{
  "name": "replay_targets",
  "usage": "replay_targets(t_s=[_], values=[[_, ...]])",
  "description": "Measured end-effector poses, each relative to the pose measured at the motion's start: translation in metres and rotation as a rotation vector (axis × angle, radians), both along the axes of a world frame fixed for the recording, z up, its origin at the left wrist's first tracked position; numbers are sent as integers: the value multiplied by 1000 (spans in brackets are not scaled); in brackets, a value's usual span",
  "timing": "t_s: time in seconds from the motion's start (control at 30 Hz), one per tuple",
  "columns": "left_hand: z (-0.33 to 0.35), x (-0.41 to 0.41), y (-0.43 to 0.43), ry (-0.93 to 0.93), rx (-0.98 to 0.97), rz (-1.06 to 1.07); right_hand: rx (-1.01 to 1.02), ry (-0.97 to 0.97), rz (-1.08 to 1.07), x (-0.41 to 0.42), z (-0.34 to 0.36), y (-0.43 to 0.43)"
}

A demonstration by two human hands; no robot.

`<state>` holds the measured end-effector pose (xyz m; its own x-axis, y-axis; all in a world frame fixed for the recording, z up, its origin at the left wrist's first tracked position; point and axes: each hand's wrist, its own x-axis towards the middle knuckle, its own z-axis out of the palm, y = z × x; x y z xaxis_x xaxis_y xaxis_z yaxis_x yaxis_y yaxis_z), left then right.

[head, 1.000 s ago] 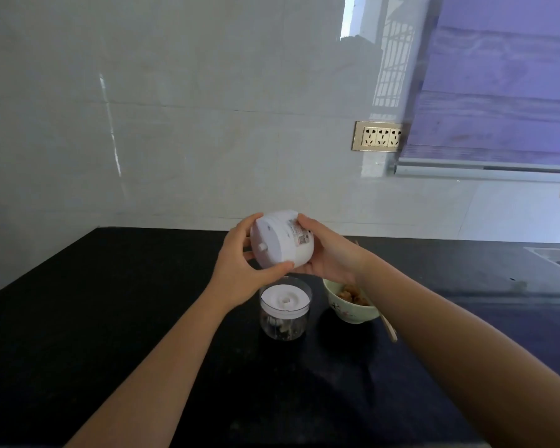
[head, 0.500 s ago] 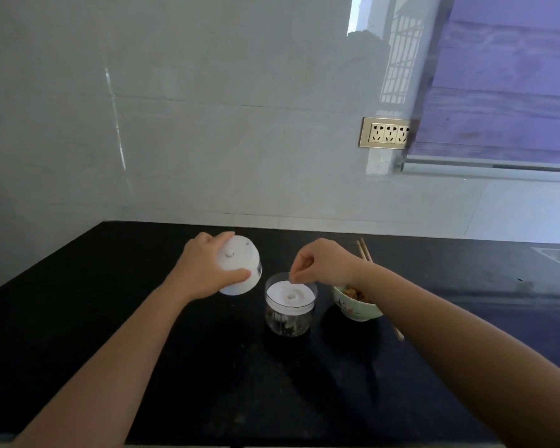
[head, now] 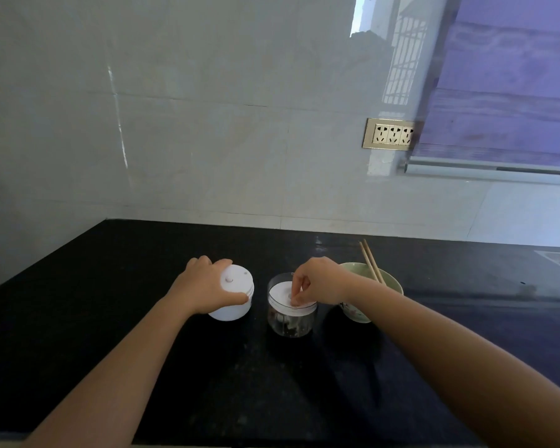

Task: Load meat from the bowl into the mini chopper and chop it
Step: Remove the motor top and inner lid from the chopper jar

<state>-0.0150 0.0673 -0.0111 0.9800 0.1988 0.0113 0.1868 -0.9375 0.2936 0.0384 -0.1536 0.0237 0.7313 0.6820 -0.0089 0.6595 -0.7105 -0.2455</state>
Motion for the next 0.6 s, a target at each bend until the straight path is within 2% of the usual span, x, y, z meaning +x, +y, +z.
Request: replay_targets(t_s=[0.23, 0.33, 0.4, 0.5, 0.6], values=[[-2, -2, 5, 27, -39, 23, -71, -21, 45, 0, -1, 0], [-2, 1, 5, -26, -61, 33, -94, -30, 55, 2, 5, 0], [0, 1, 4, -109, -151, 7, -89, -11, 58, 3, 12, -1], [6, 1, -2, -231, -386, -134, -35, 3, 55, 4, 24, -2], [15, -1, -15, -275, -490, -274, 7, -55, 54, 7, 32, 0]])
